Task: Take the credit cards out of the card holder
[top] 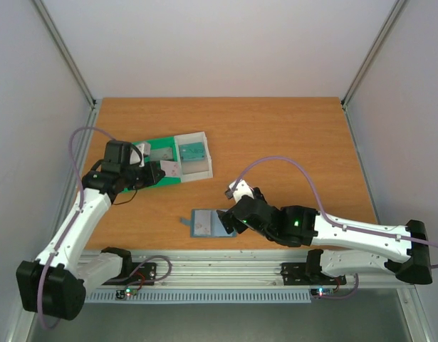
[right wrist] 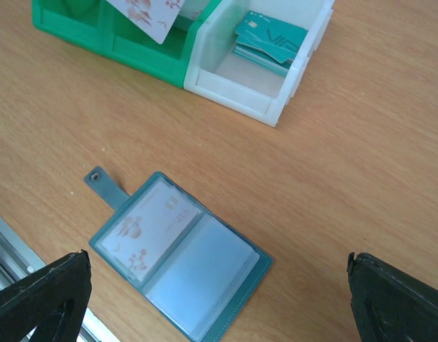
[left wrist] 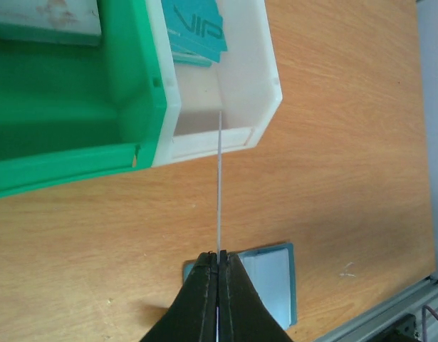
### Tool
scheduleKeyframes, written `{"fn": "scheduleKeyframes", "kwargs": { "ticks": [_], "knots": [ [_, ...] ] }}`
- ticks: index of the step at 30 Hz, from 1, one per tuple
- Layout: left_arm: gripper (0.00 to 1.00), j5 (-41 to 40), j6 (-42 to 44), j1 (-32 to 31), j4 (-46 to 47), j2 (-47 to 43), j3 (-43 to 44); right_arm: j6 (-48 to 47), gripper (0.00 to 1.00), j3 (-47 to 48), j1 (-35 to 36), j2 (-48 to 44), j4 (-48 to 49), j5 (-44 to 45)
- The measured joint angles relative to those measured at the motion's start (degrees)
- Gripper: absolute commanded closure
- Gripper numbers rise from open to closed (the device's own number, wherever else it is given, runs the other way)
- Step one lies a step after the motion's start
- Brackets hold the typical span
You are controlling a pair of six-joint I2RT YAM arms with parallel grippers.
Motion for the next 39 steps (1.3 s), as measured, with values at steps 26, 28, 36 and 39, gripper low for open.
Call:
{"fn": "scheduleKeyframes", "kwargs": {
  "ticks": [26,28,36,39],
  "knots": [
    [1.0,-5.1,7.2,8.6,0.4,25.6,15.3,-1.3,0.01,0.0,0.0,-1.5,0.1,-3.0],
    [0.99,-5.1,6.8,8.6,0.9,27.7,15.8,-1.3,0.02,0.0,0.0,-1.5,0.1,-3.0],
    [1.0,-4.4,5.5,8.7,3.5,33.4,17.9,-1.0,0.01,0.2,0.0,-1.5,-0.1,-3.0],
    [1.0,-4.4,5.3,8.7,4.2,33.9,18.6,-1.0,0.01,0.2,0.0,-1.5,-0.1,-2.9]
  ]
}}
